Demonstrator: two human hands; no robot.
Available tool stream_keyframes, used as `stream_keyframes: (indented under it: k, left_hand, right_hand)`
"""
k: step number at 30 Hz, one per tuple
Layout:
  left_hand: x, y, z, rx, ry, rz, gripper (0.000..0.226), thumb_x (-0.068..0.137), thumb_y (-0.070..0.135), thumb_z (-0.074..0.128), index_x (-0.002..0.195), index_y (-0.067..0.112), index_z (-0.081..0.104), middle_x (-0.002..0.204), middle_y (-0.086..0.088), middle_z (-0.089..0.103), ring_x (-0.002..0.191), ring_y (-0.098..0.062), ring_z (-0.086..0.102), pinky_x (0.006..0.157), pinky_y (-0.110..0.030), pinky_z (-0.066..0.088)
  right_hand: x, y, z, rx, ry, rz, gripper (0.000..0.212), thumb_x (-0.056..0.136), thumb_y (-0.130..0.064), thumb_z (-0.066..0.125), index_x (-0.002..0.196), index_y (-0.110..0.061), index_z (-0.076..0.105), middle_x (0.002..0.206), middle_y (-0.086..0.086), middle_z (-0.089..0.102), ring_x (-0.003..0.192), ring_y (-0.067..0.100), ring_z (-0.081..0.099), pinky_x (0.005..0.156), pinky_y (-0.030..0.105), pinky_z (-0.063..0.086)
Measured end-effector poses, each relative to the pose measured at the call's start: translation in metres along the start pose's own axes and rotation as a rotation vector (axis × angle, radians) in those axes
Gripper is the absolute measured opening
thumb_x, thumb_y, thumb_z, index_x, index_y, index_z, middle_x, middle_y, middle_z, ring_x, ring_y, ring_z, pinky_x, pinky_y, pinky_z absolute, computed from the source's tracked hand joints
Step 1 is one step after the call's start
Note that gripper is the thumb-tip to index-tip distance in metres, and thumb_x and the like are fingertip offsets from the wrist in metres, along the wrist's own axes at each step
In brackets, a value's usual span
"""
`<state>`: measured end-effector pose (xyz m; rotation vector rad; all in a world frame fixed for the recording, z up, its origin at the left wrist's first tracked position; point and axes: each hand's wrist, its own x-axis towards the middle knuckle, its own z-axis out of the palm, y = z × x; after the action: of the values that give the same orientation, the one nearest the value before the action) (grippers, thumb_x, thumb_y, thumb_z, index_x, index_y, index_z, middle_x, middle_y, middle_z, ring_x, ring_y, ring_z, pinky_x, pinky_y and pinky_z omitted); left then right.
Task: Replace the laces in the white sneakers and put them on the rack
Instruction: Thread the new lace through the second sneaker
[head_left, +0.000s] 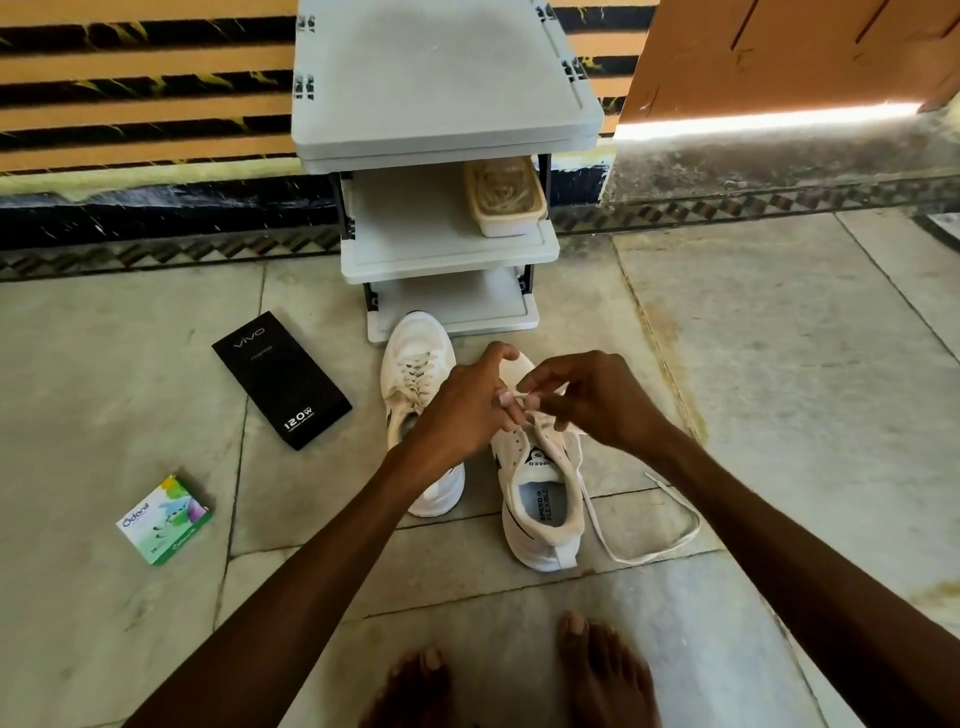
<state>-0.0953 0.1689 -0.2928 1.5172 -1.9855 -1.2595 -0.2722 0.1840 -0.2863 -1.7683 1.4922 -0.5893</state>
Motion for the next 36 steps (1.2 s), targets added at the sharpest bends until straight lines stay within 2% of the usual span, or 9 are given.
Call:
stream_keyframes:
  k: [3,6,11,13,16,22,25,31,36]
  left_hand:
    - [0.004,-0.001,0.002,0.020,0.009,-0.018,0.059,0.091,-0.001,0.056,0.140,0.023,0.036,0.088,-0.011,0.069,0.078,-0.019,0.070,0.080,-0.034,0.059]
    - [0.004,-0.003,0.004,-0.024,0.020,-0.049,0.048,0.097,0.008,0.050,0.139,0.027,0.036,0.093,-0.010,0.070,0.078,-0.017,0.071,0.082,-0.039,0.059]
    - [-0.004,-0.002,0.006,0.160,-0.100,-0.191,0.021,0.096,0.020,0.054,0.116,0.018,0.061,0.114,-0.004,0.066,0.100,-0.020,0.063,0.089,-0.037,0.053]
    - [-0.009,-0.001,0.009,0.168,-0.207,-0.238,0.034,0.088,0.031,0.067,0.118,0.017,0.062,0.115,-0.002,0.065,0.104,-0.021,0.061,0.091,-0.035,0.051]
    - [-0.012,-0.005,0.018,0.213,-0.176,-0.245,0.055,0.077,0.038,0.078,0.122,0.019,0.054,0.116,-0.002,0.062,0.106,-0.020,0.059,0.086,-0.033,0.049]
    - [-0.015,-0.014,0.017,-0.084,-0.033,-0.312,0.038,0.075,0.010,0.070,0.106,0.019,0.049,0.100,-0.004,0.065,0.096,-0.024,0.062,0.085,-0.043,0.055]
    - [-0.015,-0.018,0.015,-0.181,-0.029,-0.323,0.041,0.073,0.004,0.069,0.101,0.022,0.045,0.097,-0.004,0.064,0.095,-0.024,0.062,0.082,-0.047,0.057]
    - [-0.013,-0.021,0.014,-0.319,-0.047,-0.333,0.045,0.076,-0.012,0.061,0.097,0.023,0.040,0.103,-0.008,0.060,0.090,-0.019,0.058,0.063,-0.031,0.055]
    - [-0.013,-0.023,0.015,-0.328,-0.061,-0.331,0.045,0.077,-0.014,0.059,0.099,0.021,0.041,0.105,-0.008,0.060,0.091,-0.018,0.057,0.062,-0.030,0.054]
  right_hand:
    - [-0.001,-0.001,0.013,-0.080,0.103,-0.046,0.005,0.081,-0.025,0.079,0.086,-0.022,0.079,0.077,-0.011,0.073,0.053,0.000,0.063,0.059,0.017,0.046]
    - [-0.003,0.000,0.018,-0.142,0.148,-0.042,0.003,0.083,-0.028,0.076,0.083,-0.025,0.076,0.074,-0.016,0.068,0.052,0.000,0.057,0.057,0.017,0.038]
    - [-0.005,0.009,0.020,-0.324,0.041,0.045,0.012,0.083,-0.018,0.068,0.084,-0.027,0.076,0.077,-0.011,0.064,0.066,0.009,0.057,0.058,0.025,0.044]
    - [-0.004,0.011,0.021,-0.272,-0.015,0.101,0.009,0.082,-0.018,0.071,0.084,-0.024,0.077,0.074,-0.009,0.065,0.073,0.014,0.062,0.065,0.032,0.051]
    - [-0.002,0.012,0.024,-0.267,-0.038,0.135,0.005,0.082,-0.023,0.073,0.085,-0.024,0.078,0.073,-0.008,0.066,0.075,0.015,0.063,0.067,0.034,0.052]
    - [0.005,0.012,0.028,-0.364,-0.091,0.135,0.008,0.082,-0.022,0.070,0.087,-0.019,0.076,0.067,-0.009,0.058,0.065,0.014,0.056,0.057,0.024,0.037]
    - [0.009,0.010,0.027,-0.418,-0.133,0.126,0.009,0.081,-0.023,0.070,0.087,-0.020,0.076,0.068,-0.007,0.058,0.066,0.016,0.057,0.057,0.028,0.044]
    - [0.010,0.008,0.029,-0.469,-0.159,0.099,0.009,0.084,-0.024,0.067,0.089,-0.021,0.075,0.072,-0.005,0.059,0.067,0.018,0.056,0.057,0.027,0.044]
    - [0.010,0.008,0.033,-0.547,-0.169,0.070,0.012,0.087,-0.027,0.063,0.090,-0.020,0.073,0.083,0.004,0.066,0.074,0.026,0.062,0.058,0.027,0.043]
